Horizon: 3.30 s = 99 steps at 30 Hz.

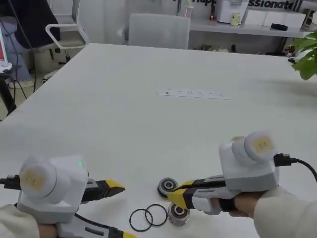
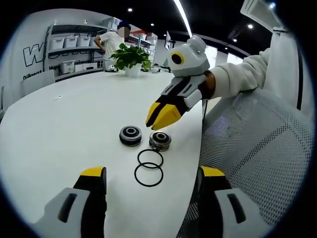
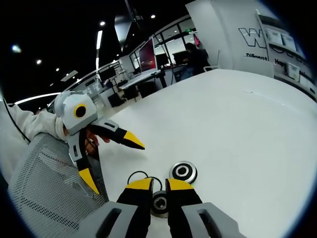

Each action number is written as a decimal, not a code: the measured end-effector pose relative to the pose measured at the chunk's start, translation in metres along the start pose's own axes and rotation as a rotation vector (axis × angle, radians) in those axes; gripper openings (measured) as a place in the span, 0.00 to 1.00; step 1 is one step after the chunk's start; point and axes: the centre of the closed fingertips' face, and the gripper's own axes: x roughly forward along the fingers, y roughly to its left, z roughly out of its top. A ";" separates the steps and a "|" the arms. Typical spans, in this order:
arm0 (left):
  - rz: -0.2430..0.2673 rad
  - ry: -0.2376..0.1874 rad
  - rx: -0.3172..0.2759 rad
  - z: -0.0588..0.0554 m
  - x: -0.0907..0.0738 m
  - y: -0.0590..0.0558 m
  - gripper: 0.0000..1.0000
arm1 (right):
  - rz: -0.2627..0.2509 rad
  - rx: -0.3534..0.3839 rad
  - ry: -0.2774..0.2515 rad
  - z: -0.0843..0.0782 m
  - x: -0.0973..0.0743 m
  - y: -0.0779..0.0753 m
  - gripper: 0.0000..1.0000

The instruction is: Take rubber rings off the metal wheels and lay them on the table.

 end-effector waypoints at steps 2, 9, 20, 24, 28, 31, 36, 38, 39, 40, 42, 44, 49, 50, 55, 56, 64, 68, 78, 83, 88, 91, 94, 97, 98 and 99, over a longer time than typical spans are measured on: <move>0.000 0.000 -0.001 0.000 0.000 0.000 0.73 | -0.006 0.009 -0.008 0.002 -0.002 -0.002 0.08; -0.002 0.005 -0.003 -0.001 0.000 0.000 0.73 | -0.018 0.026 -0.031 0.009 -0.007 -0.008 0.15; -0.004 0.000 -0.015 0.000 0.001 0.000 0.73 | -0.017 0.051 -0.053 0.016 -0.012 -0.011 0.39; -0.002 0.000 -0.016 -0.001 0.000 0.000 0.73 | -0.029 0.031 -0.053 0.018 -0.015 -0.013 0.42; -0.001 -0.001 -0.018 -0.001 0.000 0.000 0.73 | -0.036 0.023 -0.059 0.019 -0.019 -0.017 0.48; -0.002 -0.003 -0.018 0.000 0.000 0.000 0.73 | -0.040 0.015 -0.071 0.022 -0.022 -0.018 0.52; -0.007 -0.005 -0.018 0.001 0.001 0.000 0.73 | -0.048 -0.028 -0.052 0.020 -0.025 -0.023 0.59; -0.009 -0.012 -0.021 0.002 0.001 -0.001 0.74 | -0.059 -0.063 -0.029 0.016 -0.027 -0.028 0.59; -0.011 -0.014 -0.022 0.003 0.002 -0.001 0.74 | -0.062 -0.071 -0.023 0.015 -0.027 -0.029 0.59; -0.014 -0.015 -0.020 0.004 0.002 -0.002 0.74 | -0.066 -0.079 -0.019 0.014 -0.028 -0.030 0.59; -0.018 -0.018 -0.017 0.006 0.002 -0.003 0.74 | -0.067 -0.099 -0.008 0.012 -0.029 -0.033 0.59; -0.020 -0.025 -0.016 0.009 0.002 -0.004 0.74 | -0.068 -0.114 -0.006 0.011 -0.031 -0.035 0.59; -0.014 -0.039 0.004 0.021 -0.001 -0.004 0.75 | -0.084 -0.149 0.019 0.007 -0.035 -0.042 0.57; -0.016 -0.044 0.009 0.024 -0.002 -0.004 0.75 | -0.086 -0.156 0.021 0.007 -0.036 -0.043 0.57; -0.043 -0.108 0.014 0.055 -0.008 -0.008 0.76 | -0.105 -0.177 0.042 0.002 -0.039 -0.049 0.55; -0.051 -0.105 0.030 0.061 -0.009 -0.009 0.76 | -0.105 -0.176 0.043 0.002 -0.040 -0.050 0.55; -0.019 -0.050 0.157 0.085 0.000 0.002 0.73 | -0.121 -0.214 0.017 0.008 -0.042 -0.051 0.45; 0.012 0.013 0.259 0.090 0.008 0.014 0.64 | -0.124 -0.210 0.005 0.009 -0.044 -0.053 0.40; 0.014 -0.003 0.286 0.120 0.031 0.037 0.58 | -0.146 -0.146 -0.070 0.017 -0.054 -0.064 0.30; 0.079 0.009 0.314 0.118 0.041 0.052 0.44 | -0.150 -0.133 -0.087 0.018 -0.056 -0.066 0.24; 0.096 0.001 0.298 0.101 0.050 0.055 0.37 | -0.159 -0.125 -0.096 0.020 -0.057 -0.068 0.23; 0.073 -0.006 0.269 0.088 0.057 0.049 0.34 | -0.161 -0.118 -0.098 0.019 -0.057 -0.069 0.22; 0.028 -0.009 0.199 0.073 0.062 0.041 0.33 | -0.164 -0.120 -0.095 0.018 -0.056 -0.069 0.22; 0.008 0.033 0.232 0.060 0.065 0.040 0.29 | -0.162 -0.123 -0.087 0.017 -0.054 -0.069 0.21; 0.010 0.031 0.226 0.058 0.067 0.042 0.28 | -0.162 -0.124 -0.084 0.017 -0.053 -0.069 0.21; 0.010 0.033 0.222 0.056 0.068 0.043 0.25 | -0.162 -0.125 -0.079 0.016 -0.053 -0.069 0.21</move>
